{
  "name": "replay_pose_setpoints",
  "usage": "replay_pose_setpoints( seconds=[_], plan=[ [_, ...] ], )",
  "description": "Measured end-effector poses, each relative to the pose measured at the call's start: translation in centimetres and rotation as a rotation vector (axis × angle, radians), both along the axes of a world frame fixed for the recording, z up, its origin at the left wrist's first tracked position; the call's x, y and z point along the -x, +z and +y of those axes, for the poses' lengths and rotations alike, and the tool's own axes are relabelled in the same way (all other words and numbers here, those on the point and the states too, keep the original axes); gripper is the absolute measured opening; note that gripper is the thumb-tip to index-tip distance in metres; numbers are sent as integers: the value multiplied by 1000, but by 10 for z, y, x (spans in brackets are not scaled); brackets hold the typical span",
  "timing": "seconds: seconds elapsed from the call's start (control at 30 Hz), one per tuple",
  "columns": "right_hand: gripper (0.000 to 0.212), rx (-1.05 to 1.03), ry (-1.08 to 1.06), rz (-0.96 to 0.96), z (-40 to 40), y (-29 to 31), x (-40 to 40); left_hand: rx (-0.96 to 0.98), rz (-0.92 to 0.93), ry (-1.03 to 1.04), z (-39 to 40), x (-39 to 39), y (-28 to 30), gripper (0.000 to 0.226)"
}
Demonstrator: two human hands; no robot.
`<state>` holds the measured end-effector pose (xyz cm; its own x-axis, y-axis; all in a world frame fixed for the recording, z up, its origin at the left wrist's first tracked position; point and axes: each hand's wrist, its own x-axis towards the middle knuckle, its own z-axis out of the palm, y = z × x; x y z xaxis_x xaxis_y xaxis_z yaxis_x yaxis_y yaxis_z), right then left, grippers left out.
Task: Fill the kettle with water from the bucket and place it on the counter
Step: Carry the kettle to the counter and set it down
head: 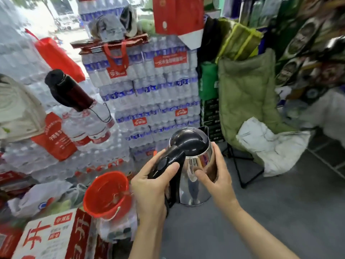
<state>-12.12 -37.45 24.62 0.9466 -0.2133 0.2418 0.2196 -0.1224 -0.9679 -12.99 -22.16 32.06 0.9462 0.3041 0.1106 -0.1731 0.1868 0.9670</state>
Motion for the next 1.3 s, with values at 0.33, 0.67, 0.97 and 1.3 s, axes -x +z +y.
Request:
replay_pose_setpoints(
  seconds=[0.33,0.67,0.97,1.3],
  plan=[
    [62,-58,-349,-93,-204,37,21,119,-24,-387,-198,-29,40,46],
    [82,-104,-687,-130,-365,51,20,178,13,-745,-382,-87,50,45],
    [54,-208,-949,-217,-488,74,-2,106,-7,-1084,-534,-156,60,40],
    [42,-244,-1089,-285,-624,67,-9,114,53,-1279,-701,-179,50,42]
  ],
)
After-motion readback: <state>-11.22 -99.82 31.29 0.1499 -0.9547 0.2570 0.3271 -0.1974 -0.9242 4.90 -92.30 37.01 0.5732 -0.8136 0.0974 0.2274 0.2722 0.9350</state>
